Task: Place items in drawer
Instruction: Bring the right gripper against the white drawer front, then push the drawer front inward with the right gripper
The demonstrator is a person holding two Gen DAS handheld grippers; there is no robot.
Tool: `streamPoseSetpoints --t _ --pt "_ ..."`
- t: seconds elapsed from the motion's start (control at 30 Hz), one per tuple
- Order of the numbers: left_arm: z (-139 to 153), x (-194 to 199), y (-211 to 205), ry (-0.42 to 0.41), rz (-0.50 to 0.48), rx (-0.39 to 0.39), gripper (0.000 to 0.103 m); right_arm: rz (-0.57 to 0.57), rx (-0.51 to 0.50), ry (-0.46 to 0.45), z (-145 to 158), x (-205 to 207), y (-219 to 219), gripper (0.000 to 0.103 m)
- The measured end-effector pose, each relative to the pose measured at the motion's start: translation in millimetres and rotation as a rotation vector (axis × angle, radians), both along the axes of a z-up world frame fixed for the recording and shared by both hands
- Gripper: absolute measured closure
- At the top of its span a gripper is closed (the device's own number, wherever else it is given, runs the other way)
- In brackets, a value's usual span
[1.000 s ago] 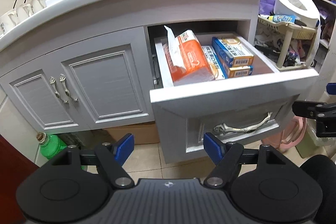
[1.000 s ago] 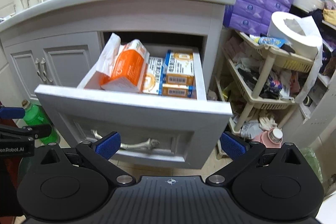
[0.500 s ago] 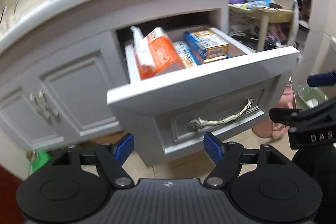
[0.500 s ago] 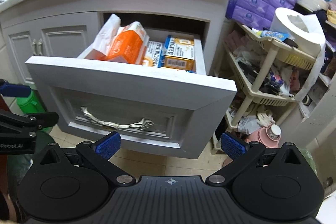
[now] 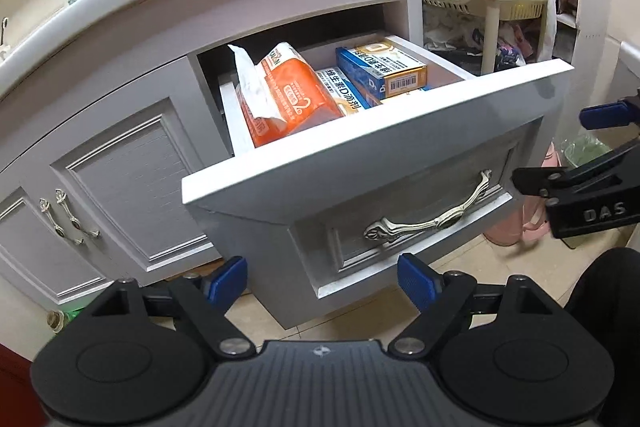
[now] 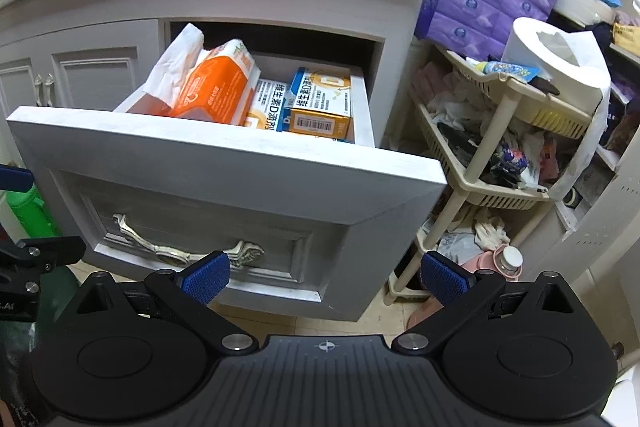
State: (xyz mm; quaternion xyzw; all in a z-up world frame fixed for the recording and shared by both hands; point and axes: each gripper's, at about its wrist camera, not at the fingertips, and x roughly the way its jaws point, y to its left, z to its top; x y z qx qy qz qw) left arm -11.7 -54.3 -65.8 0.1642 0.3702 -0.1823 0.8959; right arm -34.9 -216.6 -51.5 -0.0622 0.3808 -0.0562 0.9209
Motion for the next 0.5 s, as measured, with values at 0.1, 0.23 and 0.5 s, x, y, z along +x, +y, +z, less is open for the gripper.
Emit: streamPoseSetpoints --t 0.1,0.23,0.5 --pt "2.4 3.1 4.4 0.019 0.026 -0.051 0.005 0.008 -0.001 -0.009 -1.6 3.9 7.5 0.0" --pt "2.1 6.1 7.3 0.035 0.05 -0.09 0.005 0.017 -0.01 -0.032 -3.5 8.4 18.8 0.0" --pt "-1.1 8.7 3.4 0.027 0.072 -0.086 0.005 -0.038 0.025 -0.053 -5.8 16.9 19.6 0.0"
